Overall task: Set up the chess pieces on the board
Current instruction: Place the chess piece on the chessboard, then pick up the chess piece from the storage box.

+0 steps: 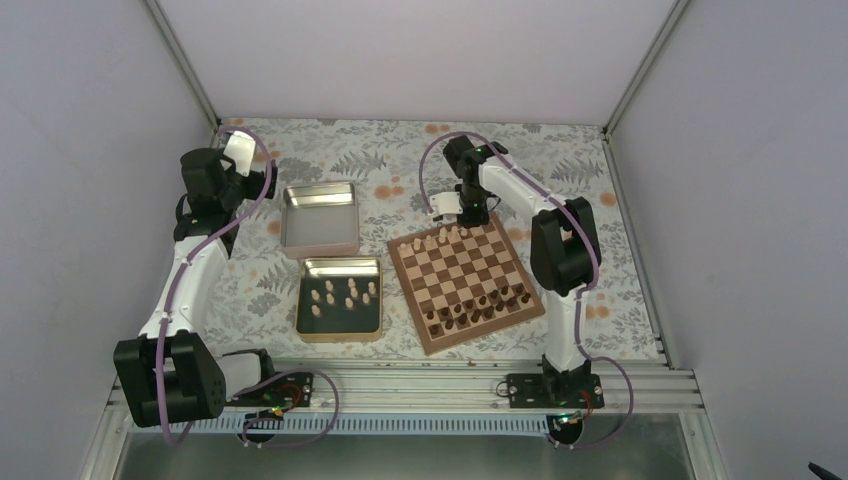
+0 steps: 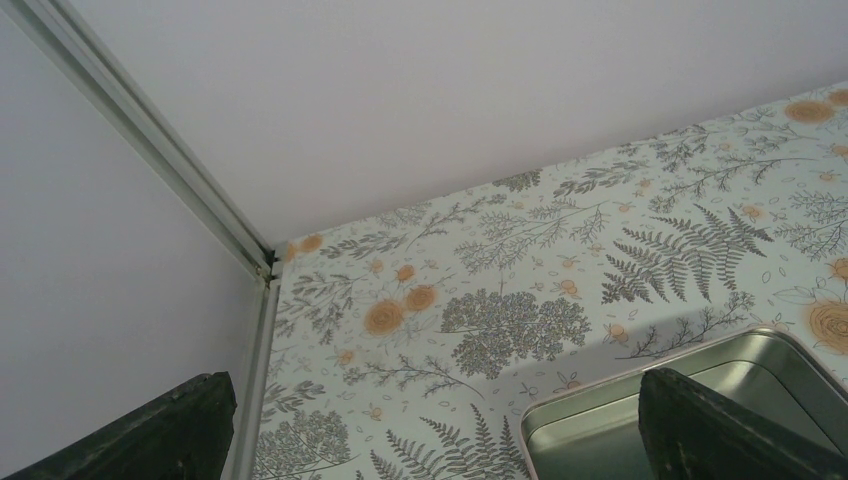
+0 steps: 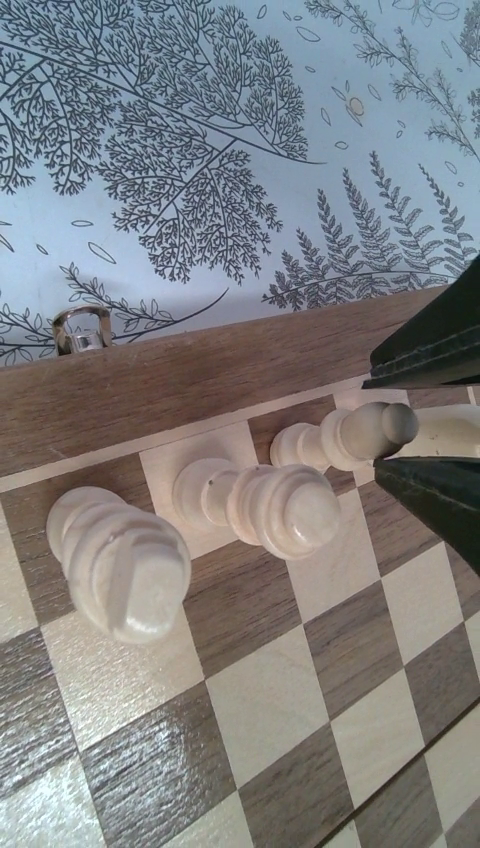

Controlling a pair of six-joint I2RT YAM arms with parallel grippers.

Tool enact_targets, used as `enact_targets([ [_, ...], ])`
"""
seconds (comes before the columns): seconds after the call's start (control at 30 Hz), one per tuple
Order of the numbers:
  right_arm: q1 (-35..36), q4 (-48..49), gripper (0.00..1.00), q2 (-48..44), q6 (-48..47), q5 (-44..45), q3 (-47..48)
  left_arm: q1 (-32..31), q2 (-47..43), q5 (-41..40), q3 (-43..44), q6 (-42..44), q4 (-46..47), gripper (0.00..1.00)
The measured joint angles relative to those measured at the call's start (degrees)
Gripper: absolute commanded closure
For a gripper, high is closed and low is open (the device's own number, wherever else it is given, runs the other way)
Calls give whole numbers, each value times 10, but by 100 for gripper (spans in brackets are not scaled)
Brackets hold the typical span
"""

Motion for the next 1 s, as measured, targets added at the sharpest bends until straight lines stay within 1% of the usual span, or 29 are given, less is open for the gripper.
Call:
enact_targets([
  [0.23, 0, -16, 76, 0, 0, 0, 10, 0, 0, 0, 0, 0, 0, 0],
  [0.57, 0, -51, 75, -5, 0, 0, 20, 0, 0, 0, 0, 0, 0, 0],
  [0.73, 4, -70, 69, -16, 3, 1, 72, 0, 0, 0, 0, 0, 0, 0],
  [0.87, 34, -71, 65, -36, 14, 3, 110, 0, 0, 0, 0, 0, 0, 0],
  [1.0, 103, -71, 66, -41, 28, -2, 142, 0, 0, 0, 0, 0, 0, 0],
])
